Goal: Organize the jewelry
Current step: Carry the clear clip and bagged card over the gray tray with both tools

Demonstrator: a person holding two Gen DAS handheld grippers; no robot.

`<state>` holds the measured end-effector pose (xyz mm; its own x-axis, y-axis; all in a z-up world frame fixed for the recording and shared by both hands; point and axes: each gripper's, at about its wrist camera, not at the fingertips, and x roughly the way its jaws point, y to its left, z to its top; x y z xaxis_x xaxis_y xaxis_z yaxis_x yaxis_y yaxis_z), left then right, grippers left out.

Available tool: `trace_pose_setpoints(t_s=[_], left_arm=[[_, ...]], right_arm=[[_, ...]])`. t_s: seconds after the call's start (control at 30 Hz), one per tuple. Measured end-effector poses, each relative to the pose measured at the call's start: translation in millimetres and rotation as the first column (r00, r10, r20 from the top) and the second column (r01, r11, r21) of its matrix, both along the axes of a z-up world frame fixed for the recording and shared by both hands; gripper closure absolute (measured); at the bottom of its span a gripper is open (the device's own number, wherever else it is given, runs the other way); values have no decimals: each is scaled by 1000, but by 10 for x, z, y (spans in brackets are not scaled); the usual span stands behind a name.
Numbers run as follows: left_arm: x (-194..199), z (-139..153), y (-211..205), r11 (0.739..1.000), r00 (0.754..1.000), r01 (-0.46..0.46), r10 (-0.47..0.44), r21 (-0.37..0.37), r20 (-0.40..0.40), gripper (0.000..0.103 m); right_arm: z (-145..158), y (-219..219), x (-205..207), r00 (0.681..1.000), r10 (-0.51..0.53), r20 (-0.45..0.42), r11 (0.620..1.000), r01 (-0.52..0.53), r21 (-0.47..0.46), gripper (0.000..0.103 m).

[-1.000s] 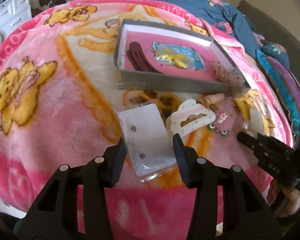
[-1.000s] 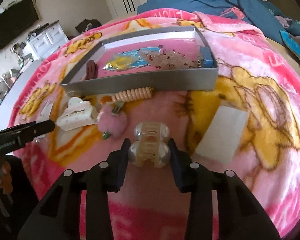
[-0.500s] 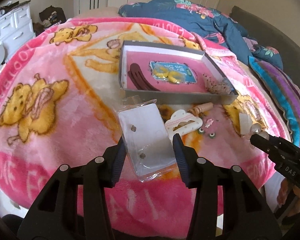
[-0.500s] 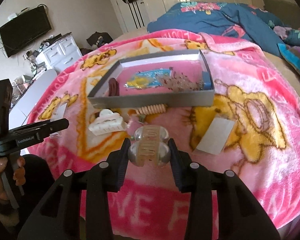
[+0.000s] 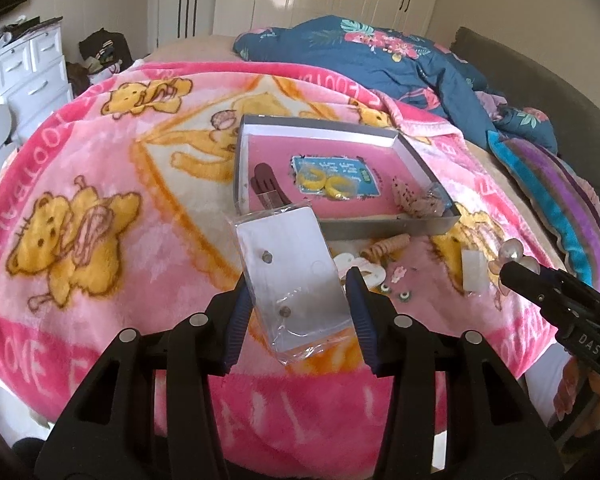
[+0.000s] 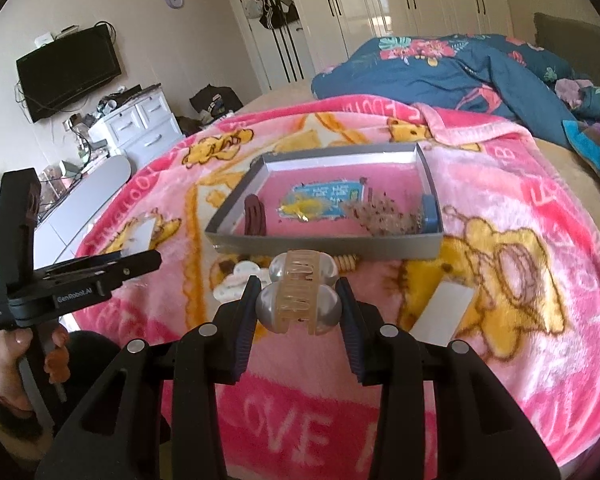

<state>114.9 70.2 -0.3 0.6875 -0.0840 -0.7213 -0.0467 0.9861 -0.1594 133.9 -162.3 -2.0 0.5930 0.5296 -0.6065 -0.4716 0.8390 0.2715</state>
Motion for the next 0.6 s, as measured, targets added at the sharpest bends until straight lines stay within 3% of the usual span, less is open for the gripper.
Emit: trace_pose_setpoints(t_s=[0.6], left_arm=[[413,316,-278,997,996,71,-72,24,52,65]], right_arm=[[295,11,166,998,-27,63,999,24,35,66]])
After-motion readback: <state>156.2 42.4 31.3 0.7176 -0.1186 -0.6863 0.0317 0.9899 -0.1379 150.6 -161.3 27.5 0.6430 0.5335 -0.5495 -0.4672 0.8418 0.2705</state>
